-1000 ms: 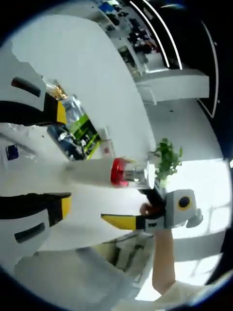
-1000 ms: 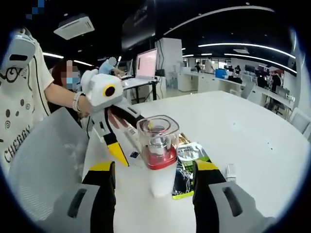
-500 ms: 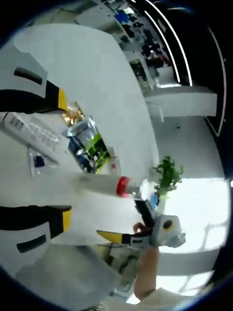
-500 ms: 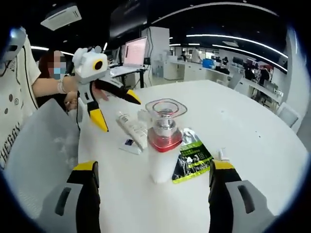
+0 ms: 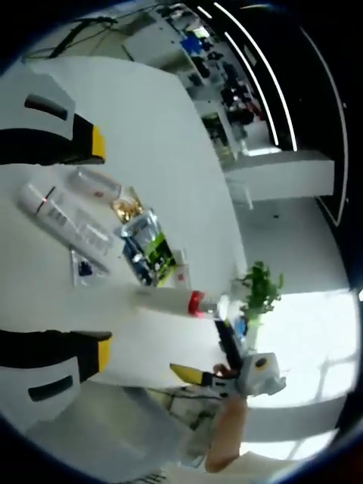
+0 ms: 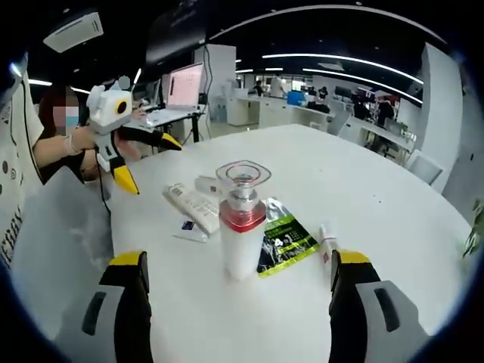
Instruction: Arrange the skincare products in the storage area until every visible bottle or jar stands upright without overlapping.
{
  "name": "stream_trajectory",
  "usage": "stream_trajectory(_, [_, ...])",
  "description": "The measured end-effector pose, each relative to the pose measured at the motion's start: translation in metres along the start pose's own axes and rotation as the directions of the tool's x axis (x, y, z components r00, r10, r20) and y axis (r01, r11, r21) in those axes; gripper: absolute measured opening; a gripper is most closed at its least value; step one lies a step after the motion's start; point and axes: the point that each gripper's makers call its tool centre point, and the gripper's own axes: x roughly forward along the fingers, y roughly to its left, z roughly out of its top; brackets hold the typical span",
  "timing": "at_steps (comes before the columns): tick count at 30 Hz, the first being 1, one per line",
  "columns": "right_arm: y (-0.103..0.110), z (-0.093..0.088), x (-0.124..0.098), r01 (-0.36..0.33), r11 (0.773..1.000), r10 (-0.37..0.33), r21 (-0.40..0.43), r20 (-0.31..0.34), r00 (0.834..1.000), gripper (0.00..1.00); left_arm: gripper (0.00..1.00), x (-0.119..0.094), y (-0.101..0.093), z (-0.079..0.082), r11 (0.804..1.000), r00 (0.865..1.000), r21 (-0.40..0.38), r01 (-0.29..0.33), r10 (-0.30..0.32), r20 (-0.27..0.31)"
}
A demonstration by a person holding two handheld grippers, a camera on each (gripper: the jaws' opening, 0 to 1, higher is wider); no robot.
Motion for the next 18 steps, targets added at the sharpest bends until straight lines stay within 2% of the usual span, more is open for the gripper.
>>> stream_trajectory(3, [0.006,-0.003,-0.003,-0.002,1.000,0.001,-0.028,-0.027,1.000,1.00,0.94,-0.004,0.000,0.000,1.000,1.000,-0.001,-0.009,0.009,-0.001])
stream_trajectory(7, [0.018,-0.001,-0.004,-0.026,0.999,0.025,-0.032,-0.033,0.999,1.00,0.99,-0.005,0.000,-0.001,1.000,1.000,0.002,-0.016,0.016,-0.002])
stream_trajectory(18, [0.025,-0.004,-0.006,-0.030,0.996,0.025,-0.085,-0.055,0.998,1.00,0.99,-0.002,-0.010,-0.007,1.000,1.000,0.016,0.013,-0.012,-0.025])
